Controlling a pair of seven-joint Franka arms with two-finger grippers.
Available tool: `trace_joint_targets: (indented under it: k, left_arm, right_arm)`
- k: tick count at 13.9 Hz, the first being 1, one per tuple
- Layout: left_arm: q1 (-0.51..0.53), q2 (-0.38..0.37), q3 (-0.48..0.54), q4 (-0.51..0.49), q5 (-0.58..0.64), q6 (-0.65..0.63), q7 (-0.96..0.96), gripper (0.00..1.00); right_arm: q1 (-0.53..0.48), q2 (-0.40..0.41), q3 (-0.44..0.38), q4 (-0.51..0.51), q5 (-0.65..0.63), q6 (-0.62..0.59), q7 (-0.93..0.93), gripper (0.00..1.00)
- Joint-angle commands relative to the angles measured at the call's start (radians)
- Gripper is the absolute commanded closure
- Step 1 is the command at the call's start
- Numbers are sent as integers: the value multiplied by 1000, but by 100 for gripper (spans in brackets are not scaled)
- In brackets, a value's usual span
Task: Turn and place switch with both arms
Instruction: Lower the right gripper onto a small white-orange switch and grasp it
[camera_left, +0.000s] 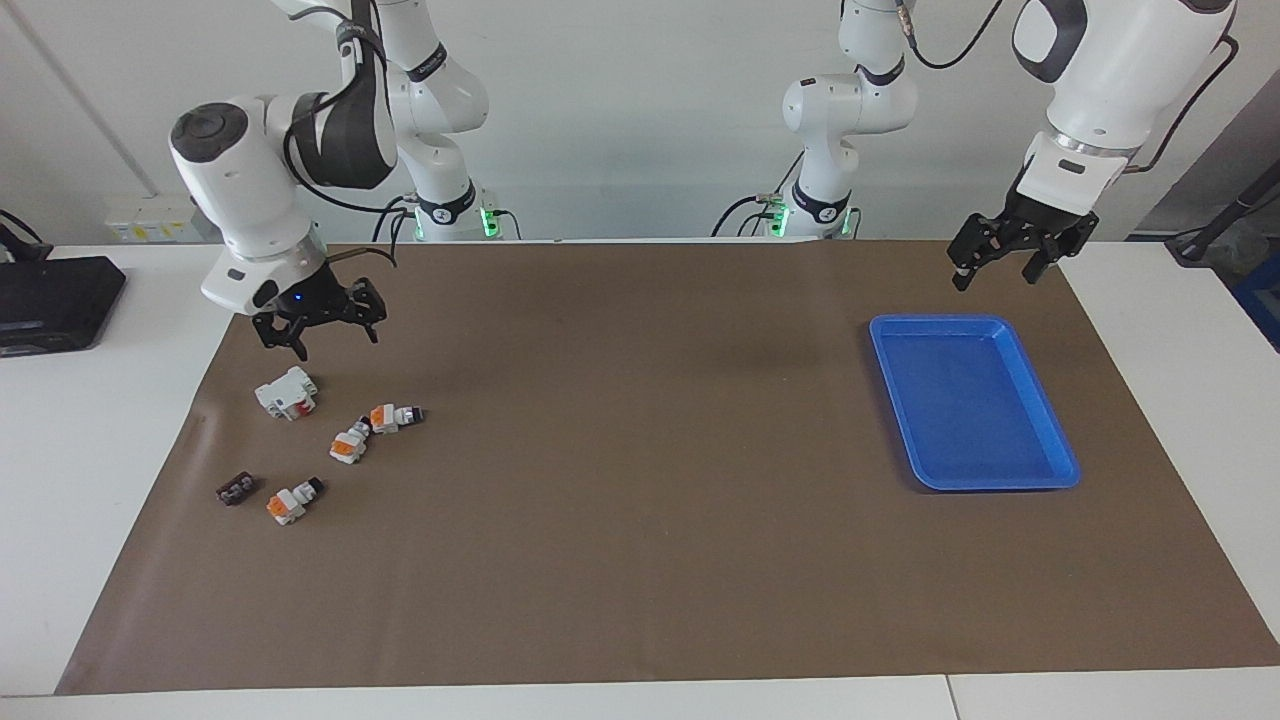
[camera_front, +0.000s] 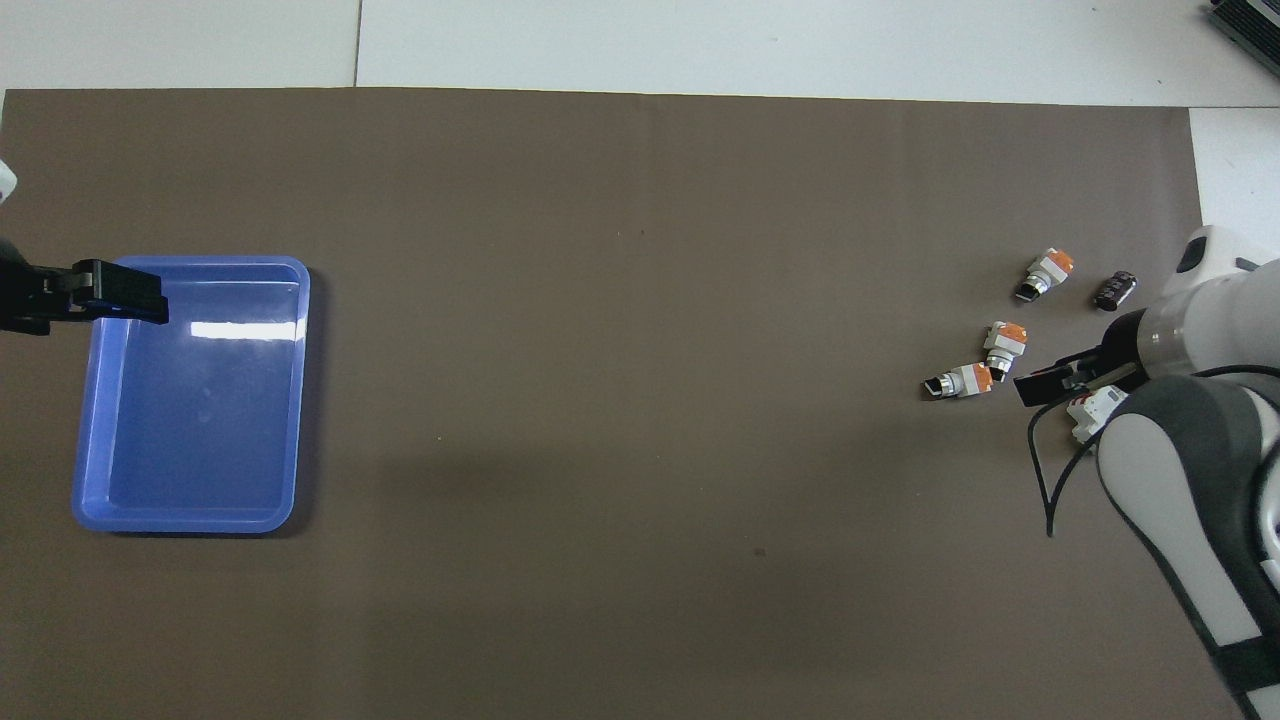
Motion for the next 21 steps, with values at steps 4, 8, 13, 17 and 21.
trace_joint_targets:
  k: [4,8,13,17,21]
  left_arm:
    - [-5,-15,10,-15,-10,-11,6,0]
    - [-5,-15,10,-15,-10,-11,6,0]
    - [-5,-15,10,-15,-10,-11,6,0]
    - [-5,-15,10,-15,-10,-11,6,0]
    - [-5,-15,10,-15,-10,-11,6,0]
  right_arm:
    - [-5,116,1,-141,20,313,-638,0]
    - [-3,158,1,-163,20,411,-827,0]
    - [-5,185,1,-181,20,476,-861,1]
    - [1,201,2,-181,20,493,-850,5]
    - [4,216,2,-188,21,529,-836,12]
